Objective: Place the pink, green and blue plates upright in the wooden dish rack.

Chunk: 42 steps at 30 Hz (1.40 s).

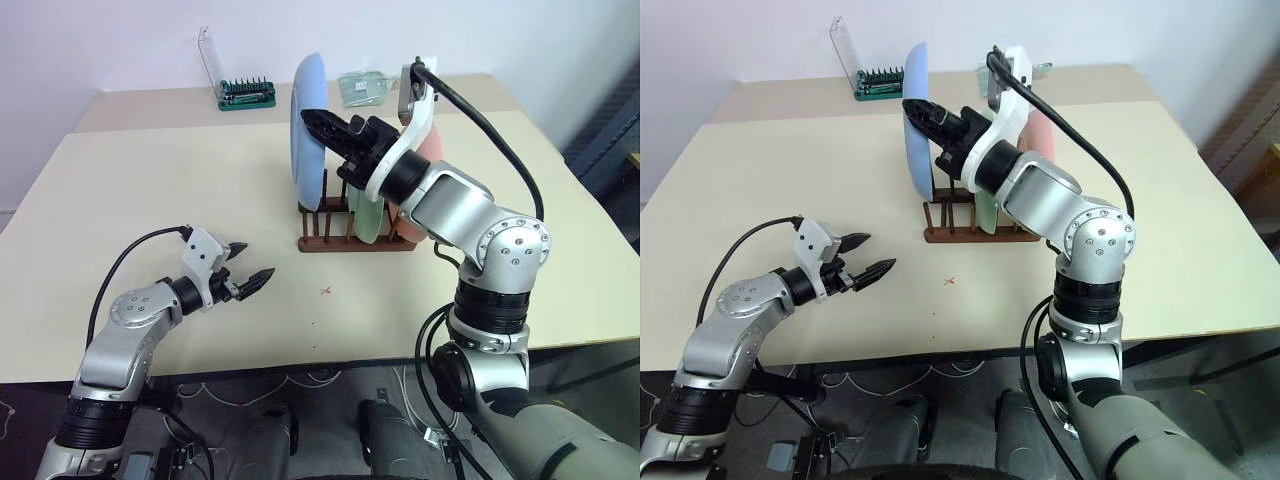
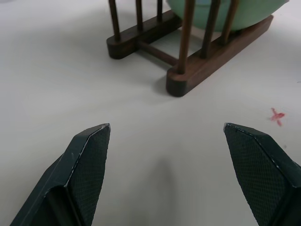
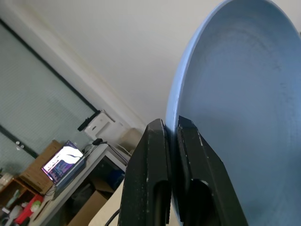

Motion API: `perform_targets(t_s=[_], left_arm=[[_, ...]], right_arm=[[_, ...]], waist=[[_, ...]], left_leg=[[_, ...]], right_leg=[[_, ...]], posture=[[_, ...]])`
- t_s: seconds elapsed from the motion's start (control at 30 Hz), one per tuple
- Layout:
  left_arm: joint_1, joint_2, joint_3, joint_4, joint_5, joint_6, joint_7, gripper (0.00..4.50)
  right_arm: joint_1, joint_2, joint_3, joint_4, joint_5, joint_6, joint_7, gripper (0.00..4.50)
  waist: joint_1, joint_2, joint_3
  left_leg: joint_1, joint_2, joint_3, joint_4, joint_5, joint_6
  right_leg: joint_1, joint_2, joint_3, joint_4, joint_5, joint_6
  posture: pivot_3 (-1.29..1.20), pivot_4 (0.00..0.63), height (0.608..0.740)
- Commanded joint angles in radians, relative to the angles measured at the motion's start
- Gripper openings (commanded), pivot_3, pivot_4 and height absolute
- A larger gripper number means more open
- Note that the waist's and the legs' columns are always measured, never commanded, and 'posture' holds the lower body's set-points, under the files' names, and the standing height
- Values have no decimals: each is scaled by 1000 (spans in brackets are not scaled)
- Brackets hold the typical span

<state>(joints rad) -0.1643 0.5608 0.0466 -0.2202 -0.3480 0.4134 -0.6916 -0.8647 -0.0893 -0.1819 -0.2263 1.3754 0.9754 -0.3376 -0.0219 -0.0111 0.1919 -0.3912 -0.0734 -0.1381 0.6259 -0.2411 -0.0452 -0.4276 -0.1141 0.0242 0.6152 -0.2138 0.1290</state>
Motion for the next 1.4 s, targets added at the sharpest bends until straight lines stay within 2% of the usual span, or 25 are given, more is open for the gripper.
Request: perform_targets(t_s=[0.03, 0.3, 0.33, 0.4, 0.57, 0.73, 0.9, 1.0, 1.1, 1.23, 1.3, 1.4], left_arm=[[-4, 10, 18, -37, -6, 0, -2, 3981], [-17, 3, 7, -33, -3, 5, -2, 3981], [-16, 3, 7, -34, -3, 5, -2, 3981], [-15, 2, 7, -36, -3, 6, -2, 3981], [-14, 1, 5, -39, -2, 6, 0, 3981], [-11, -1, 2, -42, -3, 7, 1, 3981], [-12, -3, -1, -42, -1, 5, 2, 3981], [-11, -6, -6, -44, 0, 8, 4, 3981], [-10, -4, -14, -29, 8, -1, -1, 3981], [-22, -8, -20, -7, 10, -9, -7, 3981], [-31, -9, -25, 13, 14, -17, -13, 3981], [-46, -20, -29, 47, 23, -35, -14, 3981]], right_arm=[[-4, 3, 2, -4, 23, -13, -44, 33], [-2, 0, -7, 75, 0, -30, -77, 33], [-3, -1, -6, 77, -3, -31, -75, 701], [-5, -4, -2, 77, -15, -36, -70, 1465], [-22, -24, 8, 63, -73, -59, -22, 3957], [-56, -102, 68, 13, -213, -77, 107, 3957], [-103, -308, 206, -110, -468, -156, 381, 3957], [-55, -467, 192, -181, -580, -249, 559, 3957], [94, -601, 44, -183, -580, -295, 698, 3957], [422, -772, -154, -161, -625, -356, 914, 3957], [568, -791, -237, -165, -602, -360, 992, 3957], [718, -785, -257, -153, -672, -418, 1038, 3957]], waist=[[0, 0, 0], [0, 0, 0], [0, 0, 0], [0, 0, 0], [0, 0, 0], [1, 0, 0], [1, 0, 0], [5, 0, 0], [15, -4, -1], [20, -4, 0], [22, -4, 0], [8, -3, 0]], left_leg=[[0, 0, 0, 0, 0, 0], [0, 0, 0, 0, 0, 0], [0, 0, 0, 0, 0, 0], [0, 0, 0, 0, 0, 0], [0, 0, 0, 0, 0, 0], [0, 0, 0, 0, 0, 0], [0, 0, 1, 0, 0, 0], [-1, 0, 1, 0, 0, 0], [-1, 0, 0, 1, 0, 1], [-1, -1, 2, 2, -1, 1], [-1, -1, 2, 2, -1, 2], [0, 0, 3, 2, -1, 3]], right_leg=[[0, 0, 0, 0, 0, 0], [0, 0, 0, 0, 0, 0], [0, 0, 0, 0, 0, 0], [0, 0, 0, 0, 0, 0], [0, 0, 0, 0, 0, 0], [0, 0, 0, 0, 0, 0], [0, 0, 0, -1, 0, 0], [0, 0, 0, -1, 0, 0], [3, 0, -1, -4, 0, 1], [4, -2, -1, -5, -1, 0], [4, -2, -1, -5, -1, 1], [4, -2, 0, -3, -1, 1]], posture=[[0, 150, 740], [0, 150, 740], [0, 150, 740], [0, 150, 740], [0, 150, 740], [0, 150, 740], [0, 150, 740], [0, 150, 740], [0, 150, 740], [0, 150, 740], [0, 150, 740], [0, 150, 740]])
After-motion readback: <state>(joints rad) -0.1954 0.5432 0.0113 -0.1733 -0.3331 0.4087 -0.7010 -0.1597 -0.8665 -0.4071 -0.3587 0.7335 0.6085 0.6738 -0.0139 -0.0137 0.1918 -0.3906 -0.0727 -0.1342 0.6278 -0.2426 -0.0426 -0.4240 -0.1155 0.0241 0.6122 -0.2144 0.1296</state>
